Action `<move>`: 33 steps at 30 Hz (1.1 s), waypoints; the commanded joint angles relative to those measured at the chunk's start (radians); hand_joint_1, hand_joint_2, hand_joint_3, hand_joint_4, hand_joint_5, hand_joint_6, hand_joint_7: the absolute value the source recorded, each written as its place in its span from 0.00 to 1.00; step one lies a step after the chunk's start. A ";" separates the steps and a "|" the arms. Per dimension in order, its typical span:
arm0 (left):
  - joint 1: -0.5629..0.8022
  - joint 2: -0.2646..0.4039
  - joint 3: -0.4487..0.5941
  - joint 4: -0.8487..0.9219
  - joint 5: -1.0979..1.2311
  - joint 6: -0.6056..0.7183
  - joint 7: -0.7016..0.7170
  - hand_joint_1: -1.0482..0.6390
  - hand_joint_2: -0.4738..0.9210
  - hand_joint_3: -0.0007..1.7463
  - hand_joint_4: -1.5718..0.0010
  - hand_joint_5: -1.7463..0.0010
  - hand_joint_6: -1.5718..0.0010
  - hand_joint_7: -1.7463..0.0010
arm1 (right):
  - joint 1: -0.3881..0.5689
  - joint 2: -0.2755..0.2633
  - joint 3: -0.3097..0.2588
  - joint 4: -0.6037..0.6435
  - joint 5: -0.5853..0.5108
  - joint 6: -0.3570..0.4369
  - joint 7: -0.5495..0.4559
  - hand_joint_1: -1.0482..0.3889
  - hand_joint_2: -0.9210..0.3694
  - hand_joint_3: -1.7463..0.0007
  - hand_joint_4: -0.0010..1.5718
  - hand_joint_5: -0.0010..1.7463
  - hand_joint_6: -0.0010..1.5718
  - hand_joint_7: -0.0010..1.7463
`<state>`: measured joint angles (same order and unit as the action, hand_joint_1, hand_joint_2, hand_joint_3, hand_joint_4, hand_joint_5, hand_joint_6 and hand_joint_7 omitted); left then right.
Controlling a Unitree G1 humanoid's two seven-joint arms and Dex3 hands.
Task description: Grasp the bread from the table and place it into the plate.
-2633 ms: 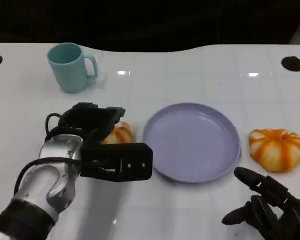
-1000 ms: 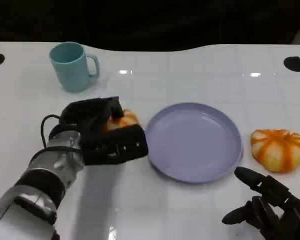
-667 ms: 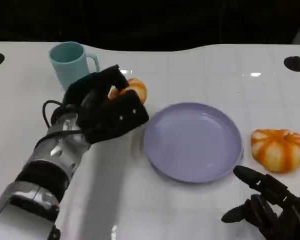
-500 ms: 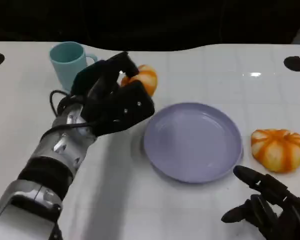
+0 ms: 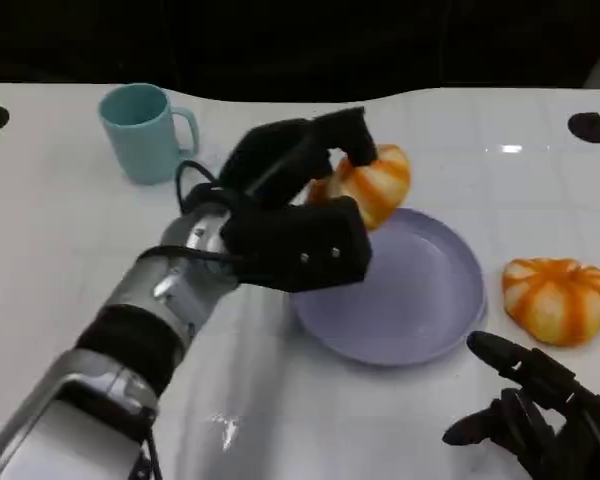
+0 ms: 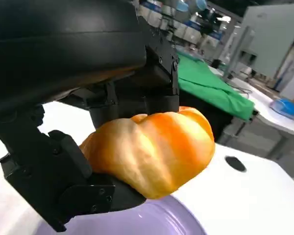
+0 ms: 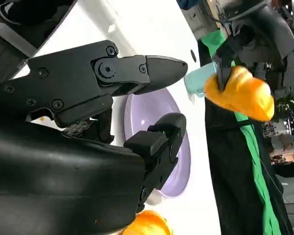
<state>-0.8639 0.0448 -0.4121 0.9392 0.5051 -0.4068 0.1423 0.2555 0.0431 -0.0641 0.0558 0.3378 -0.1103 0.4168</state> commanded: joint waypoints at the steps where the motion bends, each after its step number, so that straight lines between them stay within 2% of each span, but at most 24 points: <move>1: -0.054 -0.035 -0.033 0.069 0.035 -0.012 0.006 0.49 0.75 0.67 0.41 0.00 0.53 0.00 | 0.009 -0.015 -0.003 -0.014 0.007 0.000 0.003 0.21 0.00 0.81 0.48 0.63 0.60 0.20; 5: -0.082 -0.066 -0.067 0.116 0.076 0.038 -0.004 0.48 0.78 0.60 0.41 0.00 0.54 0.00 | 0.015 -0.012 -0.001 -0.028 0.009 0.015 -0.005 0.21 0.00 0.81 0.48 0.63 0.60 0.20; 8: -0.096 -0.078 -0.089 0.132 0.106 0.071 0.004 0.46 0.87 0.43 0.43 0.00 0.56 0.00 | 0.016 -0.013 0.000 -0.030 0.006 0.014 -0.004 0.21 0.00 0.81 0.48 0.63 0.60 0.20; 10: -0.101 -0.084 -0.109 0.142 0.133 0.084 0.017 0.47 0.88 0.39 0.43 0.00 0.57 0.00 | 0.017 -0.012 0.000 -0.032 0.006 0.015 -0.007 0.21 0.00 0.81 0.48 0.63 0.60 0.20; 20: -0.129 -0.091 -0.150 0.194 0.160 0.099 -0.034 0.50 0.92 0.36 0.46 0.00 0.60 0.01 | 0.016 -0.010 0.001 -0.028 0.007 0.006 -0.001 0.21 0.00 0.81 0.47 0.63 0.60 0.20; 21: -0.132 -0.092 -0.148 0.198 0.153 0.100 -0.052 0.50 0.92 0.24 0.48 0.03 0.53 0.37 | 0.018 -0.011 0.002 -0.030 0.003 0.006 -0.003 0.21 0.00 0.81 0.47 0.63 0.60 0.20; 22: -0.134 -0.093 -0.146 0.202 0.149 0.101 -0.066 0.50 0.96 0.15 0.49 0.05 0.45 0.60 | 0.018 -0.011 0.003 -0.030 0.002 0.003 -0.001 0.21 0.00 0.81 0.47 0.63 0.60 0.20; 23: -0.135 -0.094 -0.146 0.204 0.146 0.101 -0.075 0.49 0.98 0.10 0.50 0.07 0.41 0.77 | 0.018 -0.012 0.003 -0.028 0.001 0.001 0.000 0.21 0.00 0.81 0.47 0.63 0.60 0.20; 24: -0.136 -0.092 -0.141 0.211 0.137 0.093 -0.098 0.48 0.99 0.08 0.53 0.13 0.42 0.85 | 0.017 -0.011 0.002 -0.027 0.004 -0.001 0.002 0.21 0.00 0.81 0.47 0.63 0.60 0.20; 25: -0.138 -0.091 -0.138 0.215 0.131 0.087 -0.116 0.46 1.00 0.07 0.57 0.27 0.46 0.91 | 0.017 -0.010 0.002 -0.026 0.006 -0.001 0.004 0.21 0.00 0.81 0.47 0.63 0.60 0.20; 26: -0.139 -0.090 -0.135 0.218 0.127 0.083 -0.128 0.44 1.00 0.06 0.59 0.36 0.49 0.95 | 0.018 -0.010 0.002 -0.026 0.007 0.000 0.004 0.21 0.00 0.81 0.47 0.63 0.60 0.20; 29: -0.144 -0.085 -0.136 0.221 0.128 0.081 -0.163 0.43 1.00 0.06 0.59 0.42 0.50 0.98 | 0.017 -0.009 0.001 -0.025 0.007 0.000 0.004 0.21 0.00 0.81 0.47 0.63 0.59 0.20; 30: -0.147 -0.082 -0.138 0.221 0.131 0.083 -0.183 0.34 1.00 0.08 0.71 0.60 0.59 0.98 | 0.016 -0.009 0.001 -0.024 0.006 -0.001 0.003 0.21 0.00 0.81 0.47 0.63 0.60 0.20; 31: -0.148 -0.079 -0.140 0.220 0.133 0.084 -0.197 0.31 1.00 0.09 0.71 0.72 0.62 0.99 | 0.015 -0.009 0.001 -0.023 0.006 -0.001 0.002 0.21 0.00 0.81 0.47 0.63 0.60 0.20; 32: -0.149 -0.078 -0.140 0.219 0.134 0.085 -0.205 0.29 1.00 0.09 0.72 0.80 0.64 0.99 | 0.015 -0.009 0.001 -0.022 0.006 -0.001 0.002 0.21 0.00 0.81 0.47 0.63 0.60 0.20; 33: -0.149 -0.077 -0.139 0.217 0.134 0.086 -0.208 0.29 1.00 0.10 0.72 0.82 0.64 0.99 | 0.015 -0.009 0.000 -0.022 0.006 -0.001 0.002 0.21 0.00 0.81 0.47 0.63 0.60 0.20</move>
<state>-0.9726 -0.0456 -0.5512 1.1559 0.6440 -0.3166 -0.0428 0.2683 0.0440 -0.0601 0.0367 0.3387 -0.0980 0.4186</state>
